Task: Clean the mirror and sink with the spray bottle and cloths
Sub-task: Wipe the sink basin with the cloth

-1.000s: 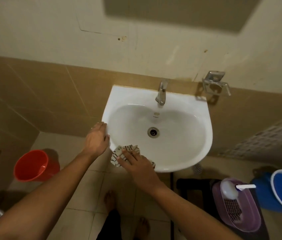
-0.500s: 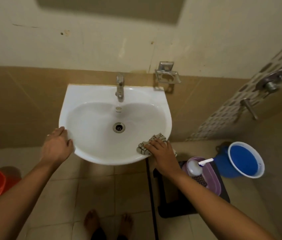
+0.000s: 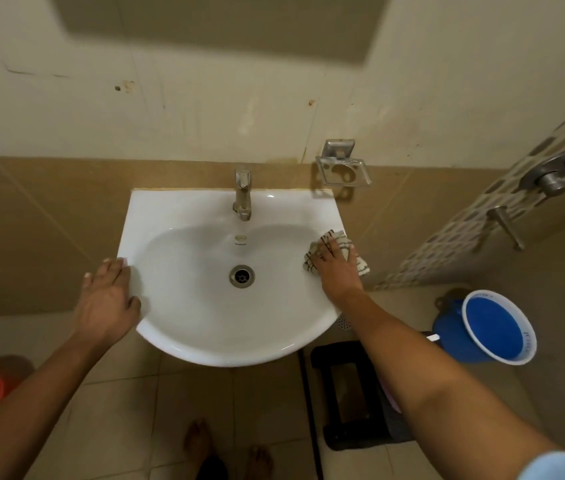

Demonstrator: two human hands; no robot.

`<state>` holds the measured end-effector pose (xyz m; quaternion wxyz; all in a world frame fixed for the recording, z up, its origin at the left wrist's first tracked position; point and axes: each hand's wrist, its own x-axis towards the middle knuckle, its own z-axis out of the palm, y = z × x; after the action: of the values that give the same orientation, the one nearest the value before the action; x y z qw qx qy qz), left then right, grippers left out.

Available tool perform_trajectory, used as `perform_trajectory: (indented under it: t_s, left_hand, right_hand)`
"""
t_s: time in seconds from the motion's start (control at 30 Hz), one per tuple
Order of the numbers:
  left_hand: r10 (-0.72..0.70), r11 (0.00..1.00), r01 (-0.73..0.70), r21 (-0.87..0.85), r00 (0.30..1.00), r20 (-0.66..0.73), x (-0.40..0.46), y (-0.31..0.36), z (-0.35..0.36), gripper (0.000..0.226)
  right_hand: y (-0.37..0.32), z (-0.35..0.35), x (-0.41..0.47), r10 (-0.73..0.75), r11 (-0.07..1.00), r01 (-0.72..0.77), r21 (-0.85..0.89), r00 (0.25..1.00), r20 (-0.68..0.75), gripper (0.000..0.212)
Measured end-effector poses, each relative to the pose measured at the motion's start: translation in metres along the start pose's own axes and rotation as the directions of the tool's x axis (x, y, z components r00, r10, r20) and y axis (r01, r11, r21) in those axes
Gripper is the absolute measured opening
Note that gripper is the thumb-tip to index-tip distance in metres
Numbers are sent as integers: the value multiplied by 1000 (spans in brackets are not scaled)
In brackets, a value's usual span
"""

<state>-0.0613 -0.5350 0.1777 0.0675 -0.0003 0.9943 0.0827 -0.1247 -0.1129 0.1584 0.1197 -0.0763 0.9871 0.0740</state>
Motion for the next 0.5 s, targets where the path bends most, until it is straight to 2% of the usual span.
perform_trajectory:
  t_s: [0.13,0.23,0.37,0.5]
  left_hand:
    - [22,1000,-22,-10,1000,6,25,-13,-9,70]
    - [45,999,-45,-32,999,21,41,-21,-11,67]
    - [67,996,-64,-58,997,49,53,-24,-7,73]
    - [97,989,-91,-115,994,45,58,-27,1,74]
  right_hand:
    - [-16,7,21,-59,989,74,-131,992,116,57]
    - [-32,22,18,-15,990,45,-132,976,216,59]
    - [-66,31,-12,47,999,-51,6,947,317,58]
    - [-112,27,-35,-8,981,-69,183,920,392,60]
